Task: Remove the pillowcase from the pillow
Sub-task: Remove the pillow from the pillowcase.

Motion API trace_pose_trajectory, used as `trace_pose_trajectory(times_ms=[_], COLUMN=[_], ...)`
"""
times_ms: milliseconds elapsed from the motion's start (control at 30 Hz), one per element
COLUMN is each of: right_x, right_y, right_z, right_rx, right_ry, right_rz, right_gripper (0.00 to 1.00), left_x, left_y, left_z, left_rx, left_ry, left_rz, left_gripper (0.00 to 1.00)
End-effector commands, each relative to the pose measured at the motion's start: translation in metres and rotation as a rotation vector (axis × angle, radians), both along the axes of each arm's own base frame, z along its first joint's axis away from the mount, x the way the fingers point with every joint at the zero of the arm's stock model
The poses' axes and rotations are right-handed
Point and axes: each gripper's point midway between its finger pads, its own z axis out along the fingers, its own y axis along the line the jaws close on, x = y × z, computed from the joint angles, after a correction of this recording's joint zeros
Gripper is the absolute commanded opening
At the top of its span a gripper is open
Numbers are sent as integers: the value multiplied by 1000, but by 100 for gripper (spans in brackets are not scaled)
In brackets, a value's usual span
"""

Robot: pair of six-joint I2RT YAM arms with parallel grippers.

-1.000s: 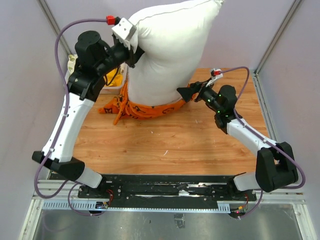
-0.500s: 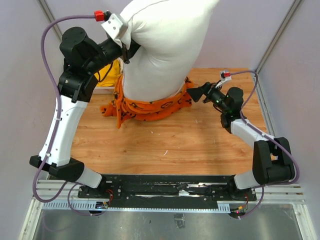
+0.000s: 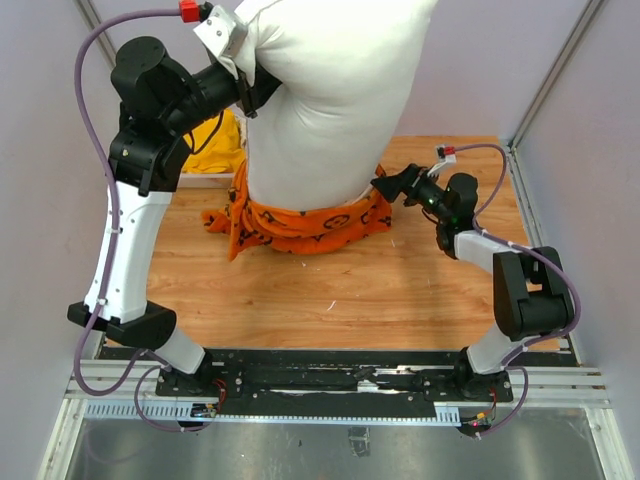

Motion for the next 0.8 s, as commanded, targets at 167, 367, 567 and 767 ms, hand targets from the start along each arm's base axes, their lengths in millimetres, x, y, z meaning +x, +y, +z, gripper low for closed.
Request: trace_pose_trajectory(times_ms=[167, 367, 567, 767], right_x=[27, 23, 18, 36], right_y=[5, 23, 33, -2], right_z=[28, 16, 0, -42], right_rx=[128, 173, 138, 121], right_ry=[-58, -23, 15, 201], right_rz=[90, 182, 221, 45], right_gripper=[68, 55, 4, 1], left_x=[-79, -80, -79, -89], left_y=[27, 36, 54, 101], left_z=[104, 111, 127, 157], left_rx=[-152, -208, -317, -574], left_ry=[-349, -367, -383, -425], left_rz=[-36, 8, 91, 253], left_gripper=[0, 0, 0, 0])
